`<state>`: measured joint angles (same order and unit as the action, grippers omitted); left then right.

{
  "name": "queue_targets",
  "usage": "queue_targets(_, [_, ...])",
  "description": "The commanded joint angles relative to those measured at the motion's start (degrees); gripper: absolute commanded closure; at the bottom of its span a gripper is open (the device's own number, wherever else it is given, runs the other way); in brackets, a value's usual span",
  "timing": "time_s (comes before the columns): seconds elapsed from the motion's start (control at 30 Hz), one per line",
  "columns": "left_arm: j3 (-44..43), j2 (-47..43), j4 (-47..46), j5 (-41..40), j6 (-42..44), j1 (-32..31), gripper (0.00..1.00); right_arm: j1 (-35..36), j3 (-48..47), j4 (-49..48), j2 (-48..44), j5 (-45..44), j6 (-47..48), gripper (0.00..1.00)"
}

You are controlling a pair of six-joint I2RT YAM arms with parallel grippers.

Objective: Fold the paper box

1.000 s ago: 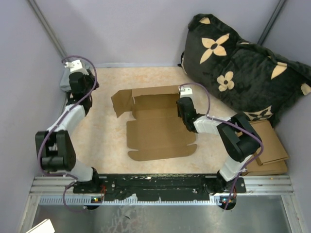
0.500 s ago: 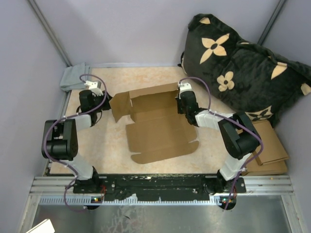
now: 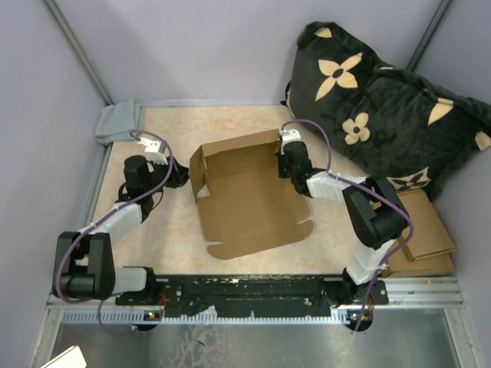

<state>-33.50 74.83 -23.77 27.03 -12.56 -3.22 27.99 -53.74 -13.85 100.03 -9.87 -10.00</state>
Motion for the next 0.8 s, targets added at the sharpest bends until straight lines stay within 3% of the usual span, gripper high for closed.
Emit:
queue_targets(0.0, [2.5,-0.33,1.66,1.27,0.94,-2.06,0.58,-0.04,-1.1,0.76,0.88,2.48,-1.44,1.0])
queue_targets(0.27, [1.46,-1.67,2.98,-0.34,0.96,-5.39,0.58,-0.04,-1.04,1.09,0.96,3.28,-1.75,1.0])
queue_targets(0.57, [-2.29,-8.23,19.25,-10.09,4.19,-5.82,0.54,-0.04,-2.63,2.38,1.69,2.93,-2.64,1.0])
queue_targets(0.77, [0.57,-11.29,22.02,-13.45,4.89,-5.83,0.52,-0.03,-4.88,4.0,3.49,3.18,-3.27,1.0])
